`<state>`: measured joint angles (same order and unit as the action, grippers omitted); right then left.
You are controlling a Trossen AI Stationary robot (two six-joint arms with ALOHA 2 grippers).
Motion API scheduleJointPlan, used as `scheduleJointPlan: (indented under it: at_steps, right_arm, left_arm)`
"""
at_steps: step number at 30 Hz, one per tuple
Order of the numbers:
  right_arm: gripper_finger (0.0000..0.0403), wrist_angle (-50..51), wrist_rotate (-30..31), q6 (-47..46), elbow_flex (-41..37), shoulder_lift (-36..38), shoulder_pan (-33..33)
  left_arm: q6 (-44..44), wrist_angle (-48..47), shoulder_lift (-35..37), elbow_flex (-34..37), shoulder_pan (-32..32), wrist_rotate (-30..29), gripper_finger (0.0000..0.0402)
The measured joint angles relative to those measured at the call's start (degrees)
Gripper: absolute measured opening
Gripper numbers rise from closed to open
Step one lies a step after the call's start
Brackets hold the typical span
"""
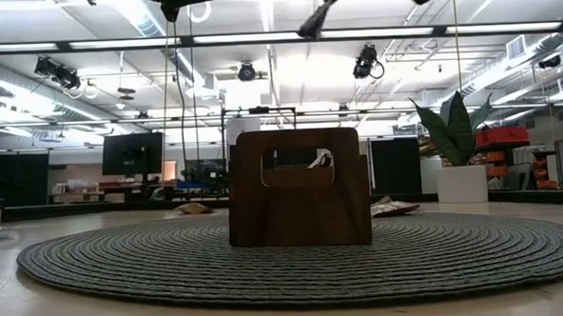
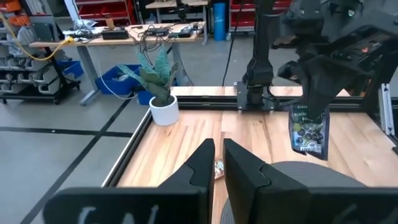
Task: Pick & Place Tea
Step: Put the purple tea bag into the middle section of the wooden organizer
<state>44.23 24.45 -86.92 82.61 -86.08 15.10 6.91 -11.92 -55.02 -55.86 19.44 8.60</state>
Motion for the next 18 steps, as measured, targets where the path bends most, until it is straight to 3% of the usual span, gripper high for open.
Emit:
scheduleJointPlan:
  at_steps: [6, 11, 18]
  right_arm:
    - [0.0, 3.61, 3.3, -5.98, 0.0, -0.9, 3.2]
    - [0.0, 5.21, 5.8, -12.02, 0.0, -2.97, 5.27]
    - [0.0, 3.91, 7.37, -18.1, 0.0, -7.76, 6.2]
  left_arm:
    - [-0.93, 0.24, 0.46, -0.02, 0.0, -0.68, 0.0032]
    - [-6.79, -0.1, 1.25, 0.0, -0.39, -3.51, 0.0032]
    - [-6.24, -0.17, 1.55, 0.0, -0.37, -4.97, 0.0032]
